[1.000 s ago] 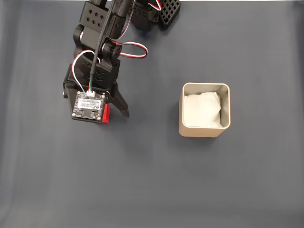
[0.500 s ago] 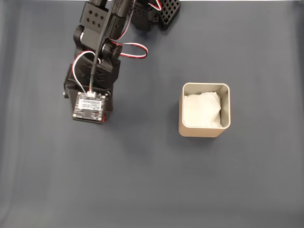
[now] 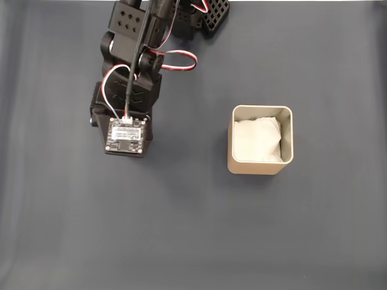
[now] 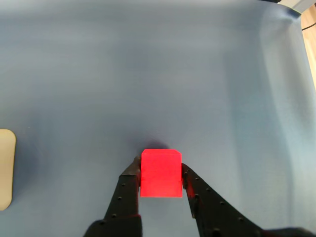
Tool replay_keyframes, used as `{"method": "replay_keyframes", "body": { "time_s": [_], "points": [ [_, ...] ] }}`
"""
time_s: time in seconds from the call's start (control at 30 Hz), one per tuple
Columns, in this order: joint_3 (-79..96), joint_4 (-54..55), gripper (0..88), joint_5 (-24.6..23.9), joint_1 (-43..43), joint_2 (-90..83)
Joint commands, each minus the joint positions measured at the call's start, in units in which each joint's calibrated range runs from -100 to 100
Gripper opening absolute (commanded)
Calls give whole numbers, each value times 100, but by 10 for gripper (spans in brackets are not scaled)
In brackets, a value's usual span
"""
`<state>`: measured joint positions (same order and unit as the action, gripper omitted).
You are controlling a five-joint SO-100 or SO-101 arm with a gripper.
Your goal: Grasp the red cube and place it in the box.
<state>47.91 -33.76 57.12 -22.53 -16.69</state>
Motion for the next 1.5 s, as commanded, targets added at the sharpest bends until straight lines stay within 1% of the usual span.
{"method": "replay_keyframes", "body": {
  "time_s": [0.0, 0.3, 0.7, 1.2, 1.47],
  "points": [
    [-113, -435, 4, -103, 156, -554],
    [-569, -1998, 3, -274, 726, -1372],
    [-1929, -3472, 3, -571, 1666, -1746],
    [-2988, -4356, 3, -659, 2613, -1859],
    [-3216, -4577, 3, -674, 3083, -1972]
  ]
}}
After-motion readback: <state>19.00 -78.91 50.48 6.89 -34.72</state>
